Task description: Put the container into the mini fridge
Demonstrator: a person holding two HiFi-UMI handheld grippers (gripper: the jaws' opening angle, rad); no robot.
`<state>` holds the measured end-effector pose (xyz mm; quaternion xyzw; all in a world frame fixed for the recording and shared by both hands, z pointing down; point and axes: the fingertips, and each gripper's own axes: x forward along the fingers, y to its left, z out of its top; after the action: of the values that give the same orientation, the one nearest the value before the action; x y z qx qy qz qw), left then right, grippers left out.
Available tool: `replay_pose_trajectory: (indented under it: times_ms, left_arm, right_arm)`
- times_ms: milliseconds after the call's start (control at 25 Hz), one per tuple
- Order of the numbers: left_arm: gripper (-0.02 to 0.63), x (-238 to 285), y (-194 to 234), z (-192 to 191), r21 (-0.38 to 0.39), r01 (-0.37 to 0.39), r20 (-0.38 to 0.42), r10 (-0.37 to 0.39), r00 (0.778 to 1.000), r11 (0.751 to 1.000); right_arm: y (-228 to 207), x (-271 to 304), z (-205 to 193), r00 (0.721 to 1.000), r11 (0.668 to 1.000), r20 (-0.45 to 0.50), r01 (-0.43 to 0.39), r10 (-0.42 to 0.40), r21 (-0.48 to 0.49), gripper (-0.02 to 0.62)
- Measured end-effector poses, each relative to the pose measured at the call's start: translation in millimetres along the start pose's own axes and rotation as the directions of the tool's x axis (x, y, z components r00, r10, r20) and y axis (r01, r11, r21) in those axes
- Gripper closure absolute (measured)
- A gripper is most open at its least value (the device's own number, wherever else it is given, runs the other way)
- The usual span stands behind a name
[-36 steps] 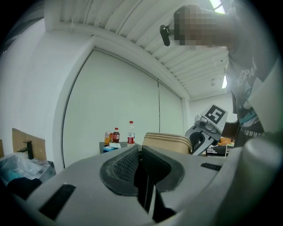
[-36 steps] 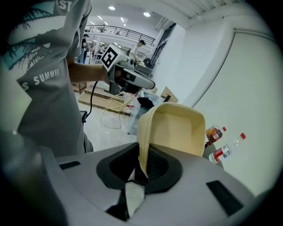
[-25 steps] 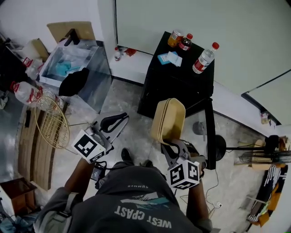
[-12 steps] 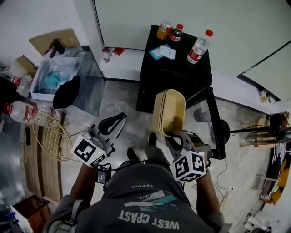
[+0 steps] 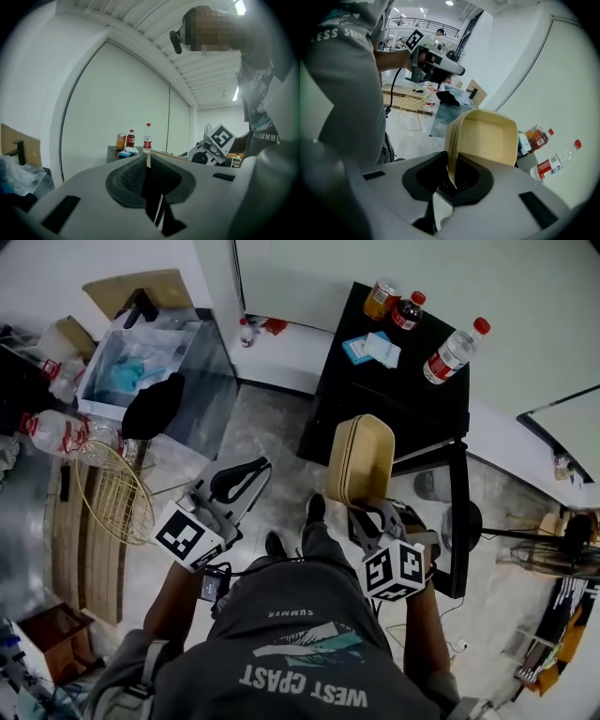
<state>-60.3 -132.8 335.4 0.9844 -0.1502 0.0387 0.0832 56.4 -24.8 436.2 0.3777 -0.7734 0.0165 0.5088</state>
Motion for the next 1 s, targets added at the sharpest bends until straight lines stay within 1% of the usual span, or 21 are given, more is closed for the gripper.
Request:
replay_pose_trajectory:
  times_ms: [240, 440, 1000]
  left_arm:
    - [0.566, 7.2, 24.1, -8.3, -0.031, -0.054, -0.016, 0.053, 0.998, 0.998]
    - [0.566, 16.0, 36.8, -14.4, -0.039, -0.079, -0.032, 0.078, 0.996, 0.996]
    - [0.566, 20.2, 52.5, -29.5, -0.058, -0.107, -0.068, 0.103, 0.992, 0.993]
  right_arm:
    - [-14.9, 35.3, -7.3, 0.999, 0.999, 0.007, -0.037, 0.038, -0.032, 0.538]
    - [-25.6, 64.9, -24.8, 0.998, 0.998, -0.015, -0.056, 0.056, -0.039, 0.538]
    - [-40.4, 144.7, -66.8, 0.996, 0.998, -0.055, -0.068, 0.069, 0.017, 0.538]
